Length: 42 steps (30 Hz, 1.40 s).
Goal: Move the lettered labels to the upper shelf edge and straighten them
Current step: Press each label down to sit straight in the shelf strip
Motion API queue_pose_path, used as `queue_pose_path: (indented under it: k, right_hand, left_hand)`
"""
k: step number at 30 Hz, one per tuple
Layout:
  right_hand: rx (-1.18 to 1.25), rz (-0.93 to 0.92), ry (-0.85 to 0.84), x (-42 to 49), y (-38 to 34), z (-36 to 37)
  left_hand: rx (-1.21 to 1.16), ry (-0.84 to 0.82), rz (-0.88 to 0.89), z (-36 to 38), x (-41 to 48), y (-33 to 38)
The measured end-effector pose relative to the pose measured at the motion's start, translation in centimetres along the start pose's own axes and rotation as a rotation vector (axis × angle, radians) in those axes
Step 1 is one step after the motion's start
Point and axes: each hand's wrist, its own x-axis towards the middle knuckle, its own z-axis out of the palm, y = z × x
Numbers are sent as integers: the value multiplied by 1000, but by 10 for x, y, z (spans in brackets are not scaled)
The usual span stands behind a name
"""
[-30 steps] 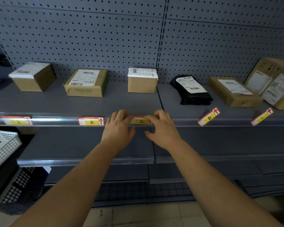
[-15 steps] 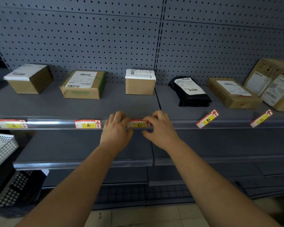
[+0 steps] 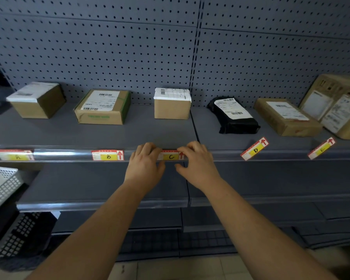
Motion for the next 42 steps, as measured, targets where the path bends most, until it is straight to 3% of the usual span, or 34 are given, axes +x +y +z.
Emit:
queue_pose_path:
  k: [14,24,30,42]
  right_hand:
    - [-26,-45,7,-1,6,4]
    - [-42,1,-15,-5,2,3]
    - [175,54,90,-24,9,-20]
    - [97,248,45,-120,60,-55]
  left_hand:
    - [-5,31,-3,0,3,4]
    - [-10,-37,43,-4,5,-3]
    - [-98,-7,59,-18,-1,0]
    - [-293,-239,138,17,-39,63]
